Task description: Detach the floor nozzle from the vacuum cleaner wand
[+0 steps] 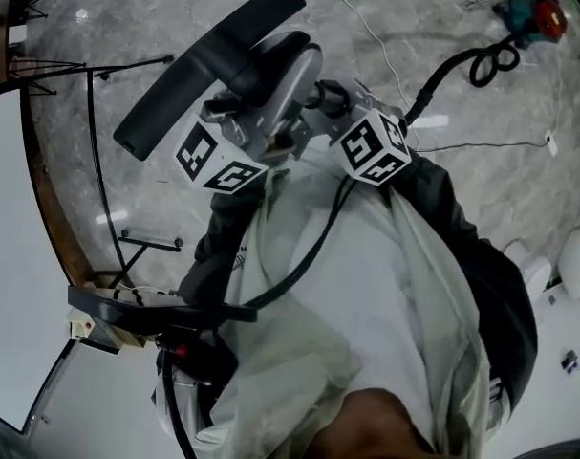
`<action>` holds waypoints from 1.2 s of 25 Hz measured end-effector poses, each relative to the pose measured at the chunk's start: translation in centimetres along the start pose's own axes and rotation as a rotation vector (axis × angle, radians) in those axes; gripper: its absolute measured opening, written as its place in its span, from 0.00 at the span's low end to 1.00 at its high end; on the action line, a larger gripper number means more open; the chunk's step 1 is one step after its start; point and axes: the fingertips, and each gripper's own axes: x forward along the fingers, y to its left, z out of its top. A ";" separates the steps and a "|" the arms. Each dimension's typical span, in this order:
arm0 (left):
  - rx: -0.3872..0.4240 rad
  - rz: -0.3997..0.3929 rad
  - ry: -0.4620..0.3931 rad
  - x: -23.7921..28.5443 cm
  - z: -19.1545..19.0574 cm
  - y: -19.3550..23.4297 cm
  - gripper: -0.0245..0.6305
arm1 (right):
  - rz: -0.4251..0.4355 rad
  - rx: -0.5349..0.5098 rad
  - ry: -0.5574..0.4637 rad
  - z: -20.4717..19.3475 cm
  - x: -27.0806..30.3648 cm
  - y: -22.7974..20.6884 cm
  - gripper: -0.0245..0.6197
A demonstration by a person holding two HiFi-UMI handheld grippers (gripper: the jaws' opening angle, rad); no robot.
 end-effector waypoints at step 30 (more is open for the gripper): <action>0.043 -0.231 0.020 -1.7 0.6 -1.6 0.15 | 0.216 -0.036 -0.031 1.0 1.3 2.5 0.11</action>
